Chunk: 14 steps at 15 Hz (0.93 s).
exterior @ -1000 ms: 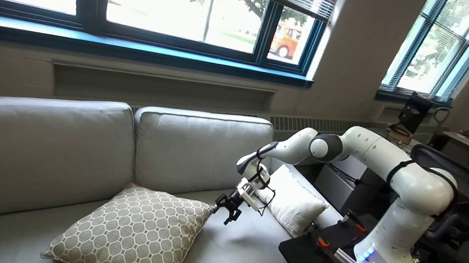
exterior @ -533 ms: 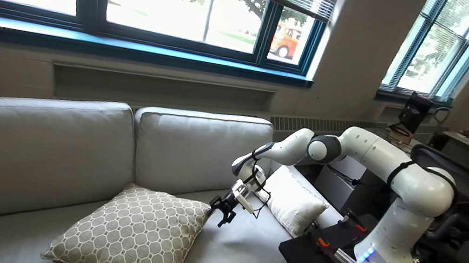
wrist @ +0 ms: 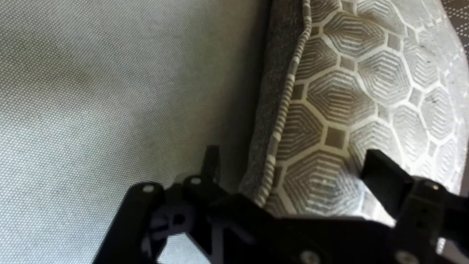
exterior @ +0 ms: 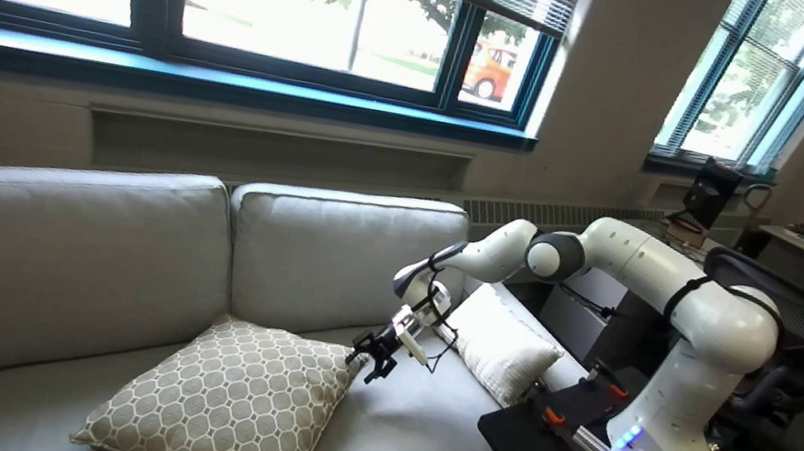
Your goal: Put the two pillows on the right end of the chair
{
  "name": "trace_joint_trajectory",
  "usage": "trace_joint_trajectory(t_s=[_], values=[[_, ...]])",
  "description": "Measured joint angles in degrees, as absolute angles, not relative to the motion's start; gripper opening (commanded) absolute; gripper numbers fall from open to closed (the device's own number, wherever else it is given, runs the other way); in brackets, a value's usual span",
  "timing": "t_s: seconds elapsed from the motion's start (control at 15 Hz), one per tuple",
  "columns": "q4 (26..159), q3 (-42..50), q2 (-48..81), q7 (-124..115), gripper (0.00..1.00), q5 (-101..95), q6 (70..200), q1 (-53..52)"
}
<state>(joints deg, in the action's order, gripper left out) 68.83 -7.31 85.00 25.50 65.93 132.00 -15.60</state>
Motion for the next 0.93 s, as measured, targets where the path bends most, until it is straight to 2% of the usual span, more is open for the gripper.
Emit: trace_joint_trajectory(t_s=[0.07,0.67,0.8,0.93], values=[[68.58,-6.94,85.0,25.89,0.75,66.53,131.93,-16.05],[67.46,-6.97,84.82,27.0,0.06,62.34,134.57,-18.76],[67.32,-6.76,84.76,27.42,0.0,61.57,135.06,-19.13],[67.24,-7.61,84.7,27.6,0.02,60.06,136.05,-18.8]])
